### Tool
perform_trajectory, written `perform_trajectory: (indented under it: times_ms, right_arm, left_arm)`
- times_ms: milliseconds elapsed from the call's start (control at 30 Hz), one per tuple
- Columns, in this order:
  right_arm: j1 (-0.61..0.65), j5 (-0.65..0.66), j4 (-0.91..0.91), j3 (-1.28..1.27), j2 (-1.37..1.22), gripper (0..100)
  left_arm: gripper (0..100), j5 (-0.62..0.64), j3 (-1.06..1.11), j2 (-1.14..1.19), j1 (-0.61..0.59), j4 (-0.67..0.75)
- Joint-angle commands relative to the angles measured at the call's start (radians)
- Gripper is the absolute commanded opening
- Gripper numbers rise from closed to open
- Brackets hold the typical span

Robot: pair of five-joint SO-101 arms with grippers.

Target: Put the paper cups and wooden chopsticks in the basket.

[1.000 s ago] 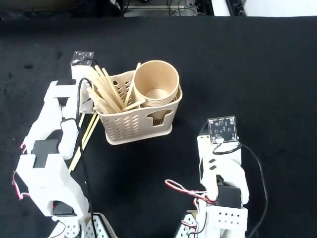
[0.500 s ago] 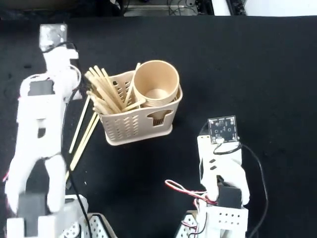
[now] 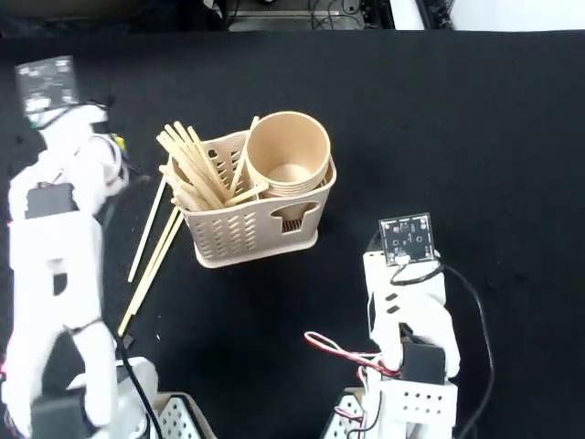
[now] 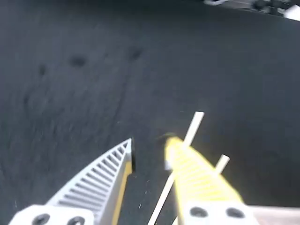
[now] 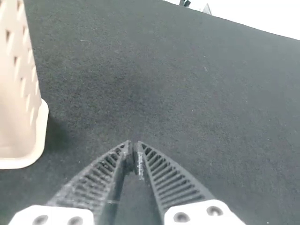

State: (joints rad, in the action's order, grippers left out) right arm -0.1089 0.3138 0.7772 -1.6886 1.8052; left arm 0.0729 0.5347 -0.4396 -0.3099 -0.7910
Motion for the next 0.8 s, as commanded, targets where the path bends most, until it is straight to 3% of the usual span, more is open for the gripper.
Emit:
perform_trajectory:
  times_ms: [0, 267, 433, 533, 700, 767]
  right_arm:
    - [0.008, 0.008, 0.005, 0.005, 0.065, 2.1]
    - [0.008, 0.008, 0.005, 0.005, 0.065, 2.1]
    - [0.008, 0.008, 0.005, 0.005, 0.065, 2.1]
    - [0.008, 0.008, 0.005, 0.005, 0.065, 2.1]
    - [0.008, 0.008, 0.005, 0.005, 0.065, 2.1]
    - [0.008, 0.008, 0.005, 0.005, 0.065, 2.1]
  left_arm:
    - [19, 0.064, -0.05, 0.163, -0.048, 0.061]
    - [20, 0.061, -0.217, 0.535, 0.119, 0.061]
    - [20, 0.051, -0.363, 0.72, 0.113, 0.031]
    - [19, -0.029, -0.449, 0.824, 0.113, -0.02]
    - [2, -0.083, -0.588, 0.931, 0.119, -0.157]
    - [4, -0.089, -0.622, 0.945, 0.12, -0.206]
